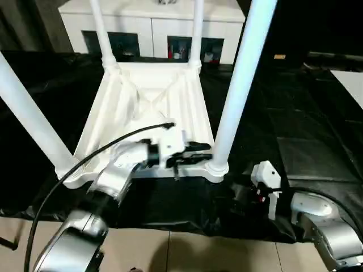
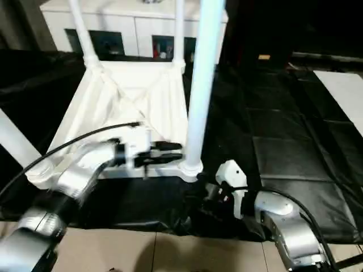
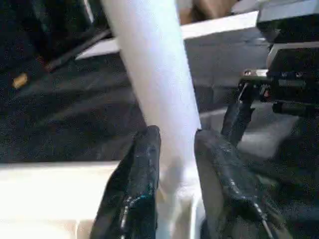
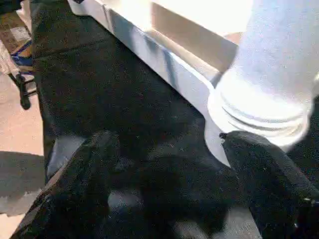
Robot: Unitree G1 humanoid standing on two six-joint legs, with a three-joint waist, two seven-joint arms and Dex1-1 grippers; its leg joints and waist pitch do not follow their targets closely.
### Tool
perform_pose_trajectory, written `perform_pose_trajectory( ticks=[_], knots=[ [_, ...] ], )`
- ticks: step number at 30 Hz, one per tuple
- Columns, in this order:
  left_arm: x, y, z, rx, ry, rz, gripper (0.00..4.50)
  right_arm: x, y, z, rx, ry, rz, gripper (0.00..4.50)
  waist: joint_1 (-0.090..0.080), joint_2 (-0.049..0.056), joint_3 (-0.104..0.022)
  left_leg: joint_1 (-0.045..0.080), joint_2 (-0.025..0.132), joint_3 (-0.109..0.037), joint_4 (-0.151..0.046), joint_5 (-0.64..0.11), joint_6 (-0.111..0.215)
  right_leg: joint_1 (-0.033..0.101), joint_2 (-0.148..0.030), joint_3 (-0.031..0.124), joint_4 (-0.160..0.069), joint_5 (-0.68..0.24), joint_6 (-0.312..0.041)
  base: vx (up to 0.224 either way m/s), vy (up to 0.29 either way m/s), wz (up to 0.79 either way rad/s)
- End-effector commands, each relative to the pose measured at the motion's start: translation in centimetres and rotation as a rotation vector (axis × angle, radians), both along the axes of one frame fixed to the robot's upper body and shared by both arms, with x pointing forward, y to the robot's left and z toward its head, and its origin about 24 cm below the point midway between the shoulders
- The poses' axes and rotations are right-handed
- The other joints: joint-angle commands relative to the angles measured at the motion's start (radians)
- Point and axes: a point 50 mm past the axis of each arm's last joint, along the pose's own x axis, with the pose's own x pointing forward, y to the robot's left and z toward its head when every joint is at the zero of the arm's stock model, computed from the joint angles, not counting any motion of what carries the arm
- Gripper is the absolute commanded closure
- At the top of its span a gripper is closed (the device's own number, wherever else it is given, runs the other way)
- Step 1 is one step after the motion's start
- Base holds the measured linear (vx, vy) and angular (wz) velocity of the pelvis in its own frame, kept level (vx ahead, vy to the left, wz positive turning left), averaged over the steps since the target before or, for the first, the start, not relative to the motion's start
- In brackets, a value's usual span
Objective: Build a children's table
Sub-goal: Rotate leg to tighten, then rotate table base
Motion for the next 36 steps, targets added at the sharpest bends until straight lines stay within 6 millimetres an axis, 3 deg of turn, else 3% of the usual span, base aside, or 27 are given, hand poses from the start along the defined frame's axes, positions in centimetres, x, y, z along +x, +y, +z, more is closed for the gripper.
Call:
perform_pose_trajectory(
  ticks=[1, 2, 4, 5, 6, 7, 8, 9, 13, 16, 17, 19, 20, 21, 25, 28, 33, 34, 36],
  knots=[
    [-0.7, 1.2, 0.3, 0.054, 0.059, 0.009, 3.11, 0.2, 0.3, 0.5, -0.004, -0.026, 0.005, 0.79, 0.003, -0.006, -0.054, 0.008, 0.057, -0.024, -0.083, -0.229, 0.057, 0.046, -0.054, 0.034, -0.052, -0.217, -0.256, 0.000, 0.000, 0.00],
    [-1.3, 2.1, 0.0, 0.127, 0.088, 0.019, 2.87, 0.2, 0.5, 0.5, -0.002, -0.031, 0.005, 0.79, 0.001, 0.001, -0.051, 0.013, 0.054, -0.022, -0.085, -0.253, 0.047, 0.040, -0.049, 0.034, -0.058, -0.244, -0.246, 0.000, 0.000, 0.00],
    [-2.5, 3.6, -0.2, 0.213, 0.141, 0.042, 2.79, 0.4, 0.8, 0.7, 0.002, -0.047, -0.002, 0.79, -0.004, 0.001, -0.049, 0.014, 0.054, -0.022, -0.088, -0.279, 0.028, 0.039, -0.046, 0.035, -0.058, -0.278, -0.232, 0.000, 0.000, 0.00],
    [-3.1, 4.4, -0.1, 0.233, 0.155, 0.066, 2.71, 0.5, 1.2, 0.9, 0.019, -0.051, 0.003, 0.79, -0.006, 0.009, -0.045, 0.016, 0.050, -0.023, -0.090, -0.309, 0.014, 0.034, -0.044, 0.035, -0.064, -0.328, -0.215, 0.000, 0.000, 0.00],
    [-3.7, 5.2, 0.0, 0.244, 0.163, 0.091, 2.58, 0.5, 1.6, 1.1, 0.028, -0.055, 0.007, 0.79, -0.006, 0.010, -0.049, 0.019, 0.053, -0.025, -0.089, -0.313, 0.005, 0.034, -0.047, 0.036, -0.061, -0.319, -0.217, 0.000, 0.000, 0.00],
    [-4.4, 5.9, 0.0, 0.252, 0.180, 0.111, 2.58, 0.5, 1.9, 1.2, 0.039, -0.056, 0.019, 0.79, -0.009, 0.006, -0.046, 0.015, 0.053, -0.025, -0.092, -0.315, 0.006, 0.035, -0.046, 0.037, -0.062, -0.318, -0.216, 0.000, 0.000, 0.00],
    [-4.5, 6.1, 0.1, 0.254, 0.186, 0.115, 2.46, 0.5, 2.0, 1.2, 0.041, -0.056, 0.022, 0.79, -0.011, 0.008, -0.043, 0.013, 0.051, -0.026, -0.095, -0.325, 0.004, 0.034, -0.043, 0.036, -0.063, -0.333, -0.210, 0.000, 0.000, 0.00],
    [-5.3, 6.6, 0.1, 0.257, 0.211, 0.127, 2.46, 0.4, 2.3, 1.3, 0.047, -0.056, 0.035, 0.79, -0.011, 0.011, -0.046, 0.020, 0.051, -0.025, -0.091, -0.334, -0.004, 0.030, -0.043, 0.037, -0.061, -0.334, -0.211, 0.000, 0.000, 0.00],
    [-8.0, 7.9, -0.1, 0.135, 0.291, 0.216, 2.46, 0.7, 2.6, 1.4, 0.069, -0.057, 0.015, 0.79, -0.011, 0.010, -0.040, 0.014, 0.050, -0.026, -0.096, -0.359, -0.009, 0.028, -0.042, 0.037, -0.064, -0.351, -0.208, 0.000, 0.000, 0.00],
    [-8.9, 8.6, -0.6, 0.139, 0.315, 0.262, 2.46, 1.4, 2.6, 1.3, 0.050, -0.091, -0.042, 0.79, -0.012, 0.007, -0.040, 0.018, 0.048, -0.024, -0.093, -0.370, -0.010, 0.021, -0.038, 0.039, -0.071, -0.377, -0.187, 0.000, 0.000, 0.00],
    [-9.7, 9.1, -0.9, 0.133, 0.339, 0.292, 2.46, 2.5, 2.2, 1.2, 0.024, -0.132, -0.139, 0.79, -0.013, 0.008, -0.039, 0.012, 0.047, -0.027, -0.096, -0.366, -0.015, 0.023, -0.040, 0.038, -0.069, -0.385, -0.184, 0.000, 0.000, 0.00],
    [-10.3, 9.4, -1.2, 0.096, 0.346, 0.324, 2.46, 3.9, 1.4, 1.0, 0.009, -0.159, -0.276, 0.79, -0.018, 0.008, -0.036, 0.014, 0.044, -0.027, -0.096, -0.384, -0.023, 0.017, -0.040, 0.038, -0.075, -0.431, -0.173, 0.000, 0.000, 0.00],
    [-10.5, 9.4, -1.3, 0.081, 0.344, 0.336, 2.46, 4.3, 1.1, 0.9, 0.006, -0.164, -0.318, 0.79, -0.020, 0.009, -0.036, 0.017, 0.042, -0.029, -0.097, -0.405, -0.030, 0.017, -0.039, 0.037, -0.079, -0.469, -0.159, 0.000, 0.000, 0.00],
    [-10.7, 9.5, -1.3, 0.059, 0.347, 0.348, 2.46, 4.6, 0.8, 0.9, 0.005, -0.170, -0.350, 0.79, -0.018, 0.010, -0.036, 0.024, 0.042, -0.027, -0.095, -0.418, -0.033, 0.010, -0.036, 0.039, -0.083, -0.476, -0.150, 0.000, 0.000, 0.00],
    [-11.8, 9.7, -1.5, -0.037, 0.322, 0.393, 2.46, 6.5, -1.2, 1.1, -0.031, -0.207, -0.557, 0.79, -0.018, 0.003, -0.037, 0.019, 0.041, -0.028, -0.094, -0.419, -0.033, 0.012, -0.037, 0.038, -0.082, -0.469, -0.144, 0.000, 0.000, 0.00],
    [-12.4, 9.7, -1.9, -0.057, 0.326, 0.418, 2.46, 8.2, -2.8, 1.4, -0.035, -0.235, -0.733, 0.79, -0.018, 0.004, -0.039, 0.021, 0.038, -0.025, -0.092, -0.406, -0.028, 0.011, -0.033, 0.039, -0.081, -0.456, -0.136, 0.000, 0.000, 0.00],
    [-12.0, 10.1, -2.1, -0.105, 0.303, 0.473, 2.46, 10.1, -5.1, 2.0, -0.044, -0.292, -0.944, 0.79, -0.020, 0.003, -0.046, 0.015, 0.033, -0.019, -0.085, -0.345, -0.018, 0.019, -0.029, 0.037, -0.068, -0.359, -0.149, 0.000, 0.000, 0.00],
    [-11.7, 10.4, -2.1, -0.121, 0.290, 0.492, 2.46, 10.9, -6.8, 2.3, -0.071, -0.305, -1.083, 0.79, -0.021, 0.004, -0.047, 0.017, 0.032, -0.018, -0.082, -0.324, -0.018, 0.016, -0.030, 0.036, -0.065, -0.331, -0.167, 0.000, 0.000, 0.00],
    [-11.5, 10.5, -2.0, -0.127, 0.278, 0.504, 2.46, 11.1, -7.1, 2.5, -0.080, -0.314, -1.110, 0.79, -0.019, 0.002, -0.053, 0.012, 0.030, -0.015, -0.077, -0.286, -0.008, 0.026, -0.027, 0.036, -0.058, -0.271, -0.176, 0.000, 0.000, 0.00]
  ],
)
